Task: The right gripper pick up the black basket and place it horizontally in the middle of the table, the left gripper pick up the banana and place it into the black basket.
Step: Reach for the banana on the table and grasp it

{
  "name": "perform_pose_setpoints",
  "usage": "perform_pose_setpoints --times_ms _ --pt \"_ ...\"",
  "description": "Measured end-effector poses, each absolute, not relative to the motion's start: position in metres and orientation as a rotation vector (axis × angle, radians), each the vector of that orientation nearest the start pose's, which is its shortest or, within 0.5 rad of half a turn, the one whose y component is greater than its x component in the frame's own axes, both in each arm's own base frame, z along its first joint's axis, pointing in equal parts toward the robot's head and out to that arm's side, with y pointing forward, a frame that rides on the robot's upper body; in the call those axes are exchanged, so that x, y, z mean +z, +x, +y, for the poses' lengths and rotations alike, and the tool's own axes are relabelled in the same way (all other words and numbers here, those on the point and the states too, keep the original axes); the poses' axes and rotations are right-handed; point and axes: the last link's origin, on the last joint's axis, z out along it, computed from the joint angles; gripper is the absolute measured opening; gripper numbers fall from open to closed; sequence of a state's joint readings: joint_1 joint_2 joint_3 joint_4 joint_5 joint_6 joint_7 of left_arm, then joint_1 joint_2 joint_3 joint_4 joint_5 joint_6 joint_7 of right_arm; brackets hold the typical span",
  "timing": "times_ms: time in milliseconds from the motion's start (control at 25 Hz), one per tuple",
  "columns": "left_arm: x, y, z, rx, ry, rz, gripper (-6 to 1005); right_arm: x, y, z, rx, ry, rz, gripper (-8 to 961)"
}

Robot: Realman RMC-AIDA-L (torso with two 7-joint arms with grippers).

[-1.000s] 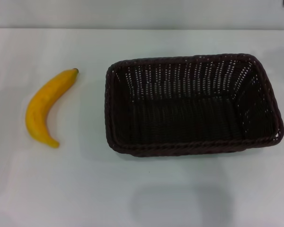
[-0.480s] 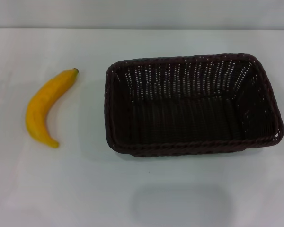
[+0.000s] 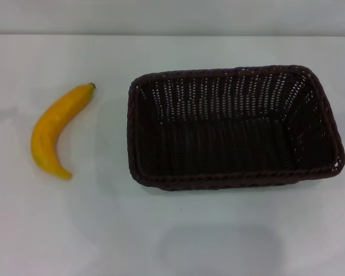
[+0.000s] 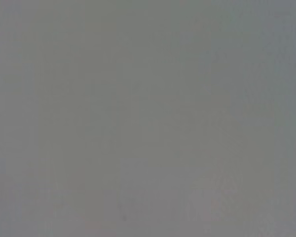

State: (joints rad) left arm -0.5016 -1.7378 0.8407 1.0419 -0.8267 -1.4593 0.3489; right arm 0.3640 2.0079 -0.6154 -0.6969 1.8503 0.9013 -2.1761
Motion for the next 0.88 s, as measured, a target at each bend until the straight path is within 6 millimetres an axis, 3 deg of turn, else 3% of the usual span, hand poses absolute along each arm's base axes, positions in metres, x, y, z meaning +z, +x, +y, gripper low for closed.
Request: perform_pose_setpoints --times_ms 160,360,520,880 --pt "0.179 -0.291 0.385 0.089 -1.899 -1.712 811 0.145 0.362 0.368 0.517 -1.625 0.497 830" --pt "0.151 -0.293 0.388 0.252 -1.941 -1.715 802 0.137 0.351 0.376 0.552 -1.661 0.468 829" --pt "0.115 -0.282 0.402 0.277 -2.009 -1.661 795 0.141 0.357 0.367 0.570 -1.642 0.473 829" --pt "0.075 -0.282 0.403 0.250 -2.054 -1.655 779 0.138 0.360 0.362 0.578 -1.646 0.483 829"
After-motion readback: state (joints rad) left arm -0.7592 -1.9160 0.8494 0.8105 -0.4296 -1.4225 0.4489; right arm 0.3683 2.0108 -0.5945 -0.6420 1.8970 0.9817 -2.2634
